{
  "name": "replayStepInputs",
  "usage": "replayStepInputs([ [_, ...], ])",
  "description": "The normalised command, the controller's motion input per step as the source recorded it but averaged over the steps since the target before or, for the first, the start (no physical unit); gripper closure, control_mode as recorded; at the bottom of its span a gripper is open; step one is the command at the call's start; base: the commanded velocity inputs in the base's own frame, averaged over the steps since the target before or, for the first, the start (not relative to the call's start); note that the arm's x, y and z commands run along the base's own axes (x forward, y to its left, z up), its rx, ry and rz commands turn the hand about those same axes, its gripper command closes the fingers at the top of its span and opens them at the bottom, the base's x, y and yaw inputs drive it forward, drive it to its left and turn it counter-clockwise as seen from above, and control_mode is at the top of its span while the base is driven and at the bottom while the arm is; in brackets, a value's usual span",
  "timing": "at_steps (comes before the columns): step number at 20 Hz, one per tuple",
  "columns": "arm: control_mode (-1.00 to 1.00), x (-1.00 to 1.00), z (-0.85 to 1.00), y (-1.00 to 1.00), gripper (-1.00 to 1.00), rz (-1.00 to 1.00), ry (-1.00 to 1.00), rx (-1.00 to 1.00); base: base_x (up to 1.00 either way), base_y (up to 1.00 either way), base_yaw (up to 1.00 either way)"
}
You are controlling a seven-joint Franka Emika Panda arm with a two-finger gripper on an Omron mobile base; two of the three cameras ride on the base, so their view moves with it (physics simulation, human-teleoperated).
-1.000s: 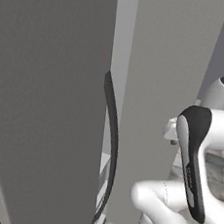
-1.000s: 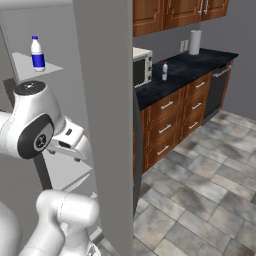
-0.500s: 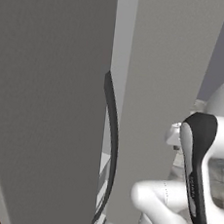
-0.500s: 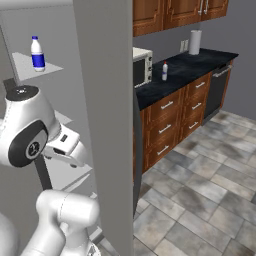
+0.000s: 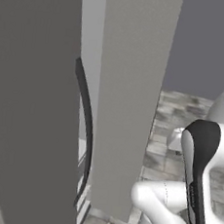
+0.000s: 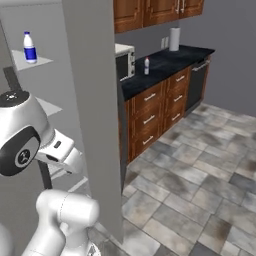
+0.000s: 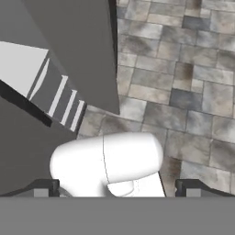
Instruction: Take the bottled waters from the counter and place them in the freezer to freeze. Close the freezer door after placing the bottles.
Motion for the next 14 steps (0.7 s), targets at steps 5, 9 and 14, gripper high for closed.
replayStepInputs([
  [5,1.00,0.00,0.00,0.00,-1.00,0.00,0.00,0.00,0.00,-0.93,-0.15],
  [9,1.00,0.00,0.00,0.00,-1.00,0.00,0.00,0.00,0.47,-0.72,-0.01],
  [14,1.00,0.00,0.00,0.00,-1.00,0.00,0.00,0.00,0.72,-0.69,0.11],
])
